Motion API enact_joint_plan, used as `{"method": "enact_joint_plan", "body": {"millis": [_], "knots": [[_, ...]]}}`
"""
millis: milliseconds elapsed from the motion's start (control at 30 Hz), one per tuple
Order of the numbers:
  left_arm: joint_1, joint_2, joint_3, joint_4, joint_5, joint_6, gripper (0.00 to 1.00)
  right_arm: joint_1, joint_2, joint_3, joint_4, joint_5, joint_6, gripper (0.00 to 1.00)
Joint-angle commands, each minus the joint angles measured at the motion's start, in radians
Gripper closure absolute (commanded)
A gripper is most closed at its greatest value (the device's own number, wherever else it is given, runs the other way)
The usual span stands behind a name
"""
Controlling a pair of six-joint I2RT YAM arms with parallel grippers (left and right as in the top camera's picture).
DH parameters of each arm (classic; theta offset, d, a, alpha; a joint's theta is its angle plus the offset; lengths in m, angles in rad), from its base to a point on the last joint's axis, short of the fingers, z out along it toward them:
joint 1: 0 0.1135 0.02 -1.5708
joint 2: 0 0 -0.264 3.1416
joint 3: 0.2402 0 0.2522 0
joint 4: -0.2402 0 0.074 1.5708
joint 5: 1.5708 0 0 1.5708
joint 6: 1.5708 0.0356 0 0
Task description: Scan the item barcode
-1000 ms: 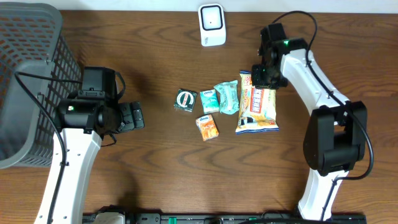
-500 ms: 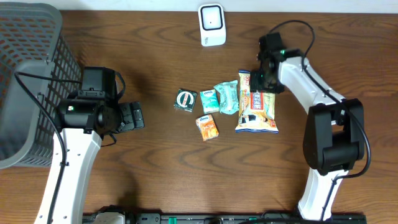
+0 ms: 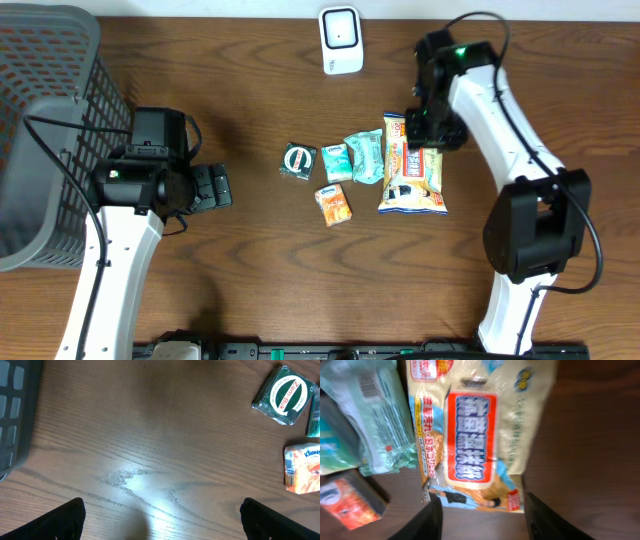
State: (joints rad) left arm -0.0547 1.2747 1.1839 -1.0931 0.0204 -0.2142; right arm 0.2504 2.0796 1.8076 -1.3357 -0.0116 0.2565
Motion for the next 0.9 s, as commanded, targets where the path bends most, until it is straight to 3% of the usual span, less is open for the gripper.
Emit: {"method": "enact_joint_plan", "body": {"millis": [0,167,300,533,633,867], "knots": [[-0.004,0.005,-0.005,-0.002,-0.005,-0.016,0.02,0.035,0.008,-0.117,0.061,-0.009,-0.003,0.56],[-0.004,0.005,-0.005,-0.002,-0.005,-0.016,0.02,0.063,0.008,-0.302,0.230,-0.006,0.029,0.54],[-0.004,0.005,-0.005,-0.002,-0.005,-0.016,0.02,0.063,0.008,-0.351,0.276,0.005,0.054,0.46],[-0.004,0.005,-0.005,-0.002,-0.005,-0.016,0.02,0.044,0.006,-0.181,0.123,0.006,0.044,0.30],[-0.004,0.005,-0.005,-0.002,-0.005,-0.016,0.02,0.036,0.006,-0.085,0.071,0.009,0.013,0.18],[-0.004,0.005,-0.005,-0.002,-0.005,-0.016,0.02,0.035,0.014,-0.053,0.178,0.127,0.012,0.20]]}}
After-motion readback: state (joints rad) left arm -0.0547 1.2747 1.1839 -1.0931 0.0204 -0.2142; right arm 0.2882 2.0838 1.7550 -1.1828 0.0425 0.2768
